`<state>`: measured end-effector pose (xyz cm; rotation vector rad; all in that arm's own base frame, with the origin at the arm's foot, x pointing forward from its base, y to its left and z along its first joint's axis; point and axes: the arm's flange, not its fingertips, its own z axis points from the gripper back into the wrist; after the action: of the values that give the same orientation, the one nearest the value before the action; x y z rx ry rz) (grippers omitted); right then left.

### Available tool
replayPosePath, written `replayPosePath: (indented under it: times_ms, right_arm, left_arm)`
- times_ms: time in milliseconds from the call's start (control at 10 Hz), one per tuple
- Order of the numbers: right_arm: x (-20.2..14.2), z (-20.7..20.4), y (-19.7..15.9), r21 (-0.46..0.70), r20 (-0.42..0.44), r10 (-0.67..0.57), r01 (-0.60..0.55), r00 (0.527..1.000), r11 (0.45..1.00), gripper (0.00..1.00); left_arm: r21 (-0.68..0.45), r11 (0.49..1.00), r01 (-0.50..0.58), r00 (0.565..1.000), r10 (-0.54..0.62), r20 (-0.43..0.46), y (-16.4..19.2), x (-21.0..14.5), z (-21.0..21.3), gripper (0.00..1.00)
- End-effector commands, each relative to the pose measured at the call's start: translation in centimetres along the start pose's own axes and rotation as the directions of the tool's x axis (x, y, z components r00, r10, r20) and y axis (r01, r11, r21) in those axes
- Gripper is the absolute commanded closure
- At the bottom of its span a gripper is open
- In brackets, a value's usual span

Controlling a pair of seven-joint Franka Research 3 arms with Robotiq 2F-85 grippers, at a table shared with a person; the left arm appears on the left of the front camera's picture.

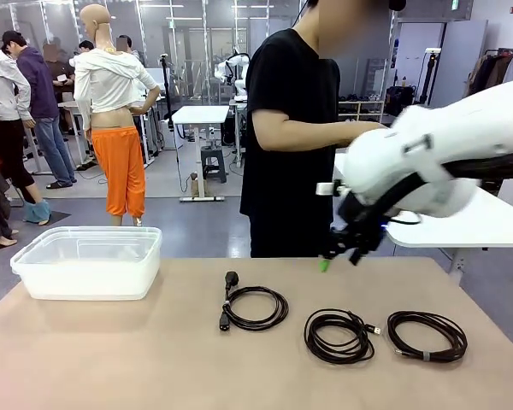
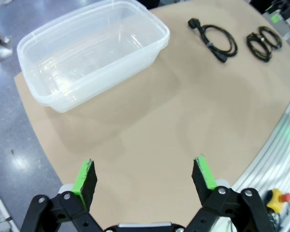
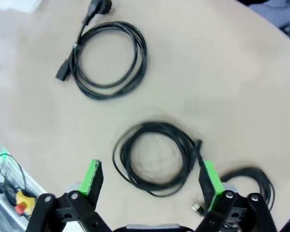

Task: Organize and store the cables.
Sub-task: Place the Power Cable into the Organizing box.

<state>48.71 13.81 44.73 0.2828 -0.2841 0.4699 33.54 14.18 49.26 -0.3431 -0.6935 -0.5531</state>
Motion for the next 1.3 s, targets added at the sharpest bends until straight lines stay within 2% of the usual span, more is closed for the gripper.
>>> replayPosePath:
  times_ms: [0, 100, 300, 500, 900, 1100, 1200]
  right_arm:
    - [-5.5, 3.1, -3.0, -0.021, 0.073, 0.048, -0.047, 0.996, 0.999, 0.00]
    - [-7.8, 4.3, -3.9, -0.063, 0.083, 0.076, -0.071, 0.994, 0.995, 0.00]
    - [-12.9, 7.2, -5.6, -0.112, 0.159, 0.143, -0.127, 0.977, 0.986, 0.00]
    - [-17.6, 9.2, -7.9, -0.103, 0.251, 0.126, -0.103, 0.960, 0.989, 0.00]
    - [-24.3, 8.6, -13.2, 0.007, 0.379, -0.027, 0.027, 0.925, 1.000, 0.00]
    - [-27.2, 7.9, -14.2, -0.003, 0.453, -0.020, 0.025, 0.891, 1.000, 0.00]
    - [-28.5, 7.4, -14.5, 0.007, 0.463, -0.030, 0.030, 0.886, 1.000, 0.00]
  left_arm:
    - [-0.013, 1.000, 0.010, 1.000, -0.010, 0.011, 0.1, 0.0, 0.1, 0.00]
    - [-0.013, 1.000, 0.010, 1.000, -0.010, 0.011, 0.1, 0.0, 0.1, 0.00]
    - [-0.013, 1.000, 0.010, 1.000, -0.010, 0.011, 0.1, 0.0, 0.1, 0.00]
    - [-0.013, 1.000, 0.010, 1.000, -0.010, 0.011, 0.1, 0.0, 0.1, 0.00]
    - [-0.013, 1.000, 0.010, 1.000, -0.010, 0.011, 0.1, 0.0, 0.1, 0.00]
    - [-0.013, 1.000, 0.010, 1.000, -0.010, 0.011, 0.1, 0.0, 0.1, 0.00]
    - [-0.013, 1.000, 0.010, 1.000, -0.010, 0.011, 0.1, 0.0, 0.1, 0.00]
